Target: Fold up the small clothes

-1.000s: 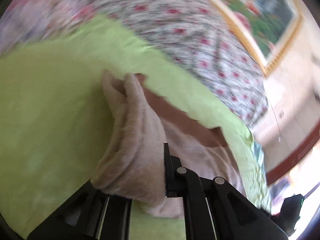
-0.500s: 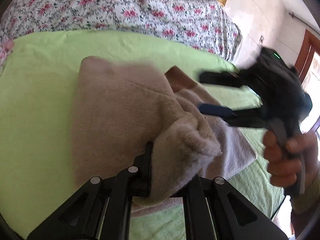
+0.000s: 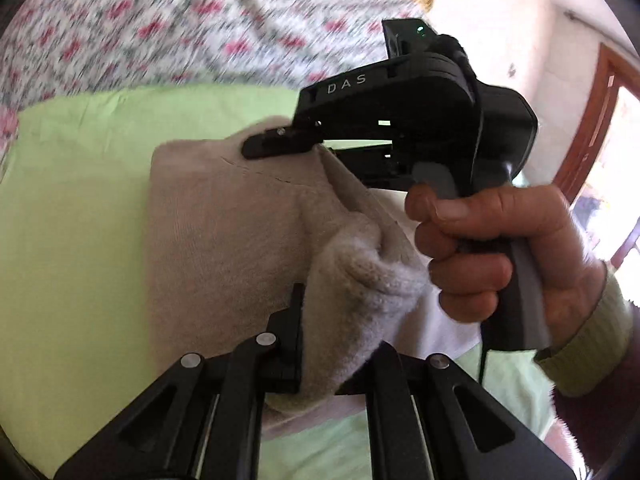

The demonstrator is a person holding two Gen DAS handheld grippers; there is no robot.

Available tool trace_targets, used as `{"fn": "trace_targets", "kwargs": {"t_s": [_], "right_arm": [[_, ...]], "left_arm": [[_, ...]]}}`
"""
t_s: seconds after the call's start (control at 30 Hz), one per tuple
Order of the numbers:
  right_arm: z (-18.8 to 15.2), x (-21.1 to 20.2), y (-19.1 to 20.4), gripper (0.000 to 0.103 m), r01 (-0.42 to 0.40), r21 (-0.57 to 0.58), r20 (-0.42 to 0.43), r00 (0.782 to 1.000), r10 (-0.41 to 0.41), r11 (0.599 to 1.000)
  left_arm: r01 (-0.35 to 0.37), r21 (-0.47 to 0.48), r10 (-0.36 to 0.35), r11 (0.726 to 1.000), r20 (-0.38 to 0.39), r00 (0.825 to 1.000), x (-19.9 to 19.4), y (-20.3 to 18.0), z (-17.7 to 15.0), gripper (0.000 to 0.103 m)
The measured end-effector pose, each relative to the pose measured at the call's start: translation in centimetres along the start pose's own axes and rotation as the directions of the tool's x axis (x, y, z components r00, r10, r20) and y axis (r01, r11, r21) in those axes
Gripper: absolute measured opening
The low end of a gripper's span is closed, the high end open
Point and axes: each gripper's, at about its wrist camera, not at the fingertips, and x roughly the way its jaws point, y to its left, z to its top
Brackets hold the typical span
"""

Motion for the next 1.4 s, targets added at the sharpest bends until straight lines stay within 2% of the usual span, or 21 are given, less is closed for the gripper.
{"fn": "trace_targets", "kwargs": {"t_s": [0.07,0.13,0.27,0.37,0.5,0.63,0.77,0.87,0.9,0.97,1.03,1.07,1.1,1.17,1.23,1.3,1.4], "right_arm": [[0.7,-3.1,1.7,0.015,-0.015,-0.074,0.06,0.998,0.02,0.997],[1.0,-5.7,1.7,0.015,0.01,-0.102,0.101,0.995,0.0,0.995],[-0.1,-8.8,-3.3,0.015,0.092,-0.027,0.124,0.988,-0.088,0.995],[-1.7,-9.3,-6.9,0.015,0.139,0.036,0.117,0.983,-0.142,0.99],[-3.2,-9.9,-10.9,0.015,0.131,0.099,0.114,0.983,-0.142,0.986],[-3.3,-10.3,-11.1,0.015,0.116,0.078,0.136,0.983,-0.126,0.99],[-3.5,-9.6,-11.1,0.015,0.193,0.03,0.123,0.973,-0.195,0.981],[-3.9,-9.7,-11.3,0.015,0.199,0.029,0.134,0.97,-0.201,0.98],[-4.0,-9.8,-11.3,0.016,0.201,0.03,0.137,0.97,-0.203,0.979],[-4.2,-10.1,-11.0,0.021,0.219,0.035,0.139,0.965,-0.222,0.975],[-4.4,-10.6,-11.0,0.03,0.232,0.045,0.139,0.962,-0.236,0.972],[-4.5,-10.9,-11.0,0.031,0.24,0.053,0.139,0.959,-0.245,0.969],[-4.6,-11.2,-11.0,0.037,0.246,0.061,0.141,0.957,-0.253,0.967],[-5.0,-12.0,-11.1,0.047,0.261,0.076,0.147,0.952,-0.27,0.962],[-5.6,-12.7,-11.0,0.059,0.265,0.088,0.154,0.949,-0.276,0.96],[-6.2,-13.3,-11.0,0.061,0.248,0.099,0.155,0.953,-0.261,0.964],[-7.0,-13.7,-11.0,0.071,0.218,0.118,0.148,0.961,-0.234,0.969]], "left_arm": [[0.05,0.024,-0.051,0.998,0.018,0.999,0.0,-2.0,1.3,0.006],[0.088,0.037,-0.089,0.995,0.013,0.996,1.0,-3.7,1.9,0.006],[0.181,0.009,-0.18,0.983,-0.06,0.982,5.1,-6.2,1.4,0.006],[0.181,0.034,-0.177,0.983,-0.11,0.978,7.5,-8.0,0.2,0.006],[0.166,0.059,-0.157,0.984,-0.13,0.979,8.8,-9.3,-0.7,0.007],[0.17,0.059,-0.162,0.984,-0.119,0.98,8.7,-9.4,-1.0,0.008],[0.189,0.041,-0.182,0.981,-0.143,0.973,9.4,-9.2,-1.1,0.009],[0.204,0.047,-0.195,0.978,-0.147,0.97,9.1,-9.4,-1.2,0.014],[0.209,0.05,-0.199,0.977,-0.152,0.968,9.0,-9.4,-1.2,0.02],[0.236,0.051,-0.225,0.97,-0.171,0.959,8.6,-9.5,-1.5,0.03],[0.273,0.054,-0.259,0.961,-0.186,0.948,7.8,-9.5,-1.9,0.048],[0.288,0.054,-0.273,0.956,-0.195,0.942,7.3,-9.5,-2.1,0.052],[0.305,0.059,-0.288,0.95,-0.2,0.936,6.7,-9.5,-2.4,0.056],[0.309,0.072,-0.291,0.948,-0.194,0.937,5.4,-9.4,-2.8,0.059],[0.316,0.067,-0.298,0.946,-0.198,0.934,4.0,-8.7,-3.2,0.067],[0.318,0.038,-0.305,0.947,-0.195,0.932,2.7,-7.5,-3.4,0.067],[0.307,-0.039,-0.309,0.951,-0.181,0.934,1.3,-4.4,-2.8,0.072]]}}
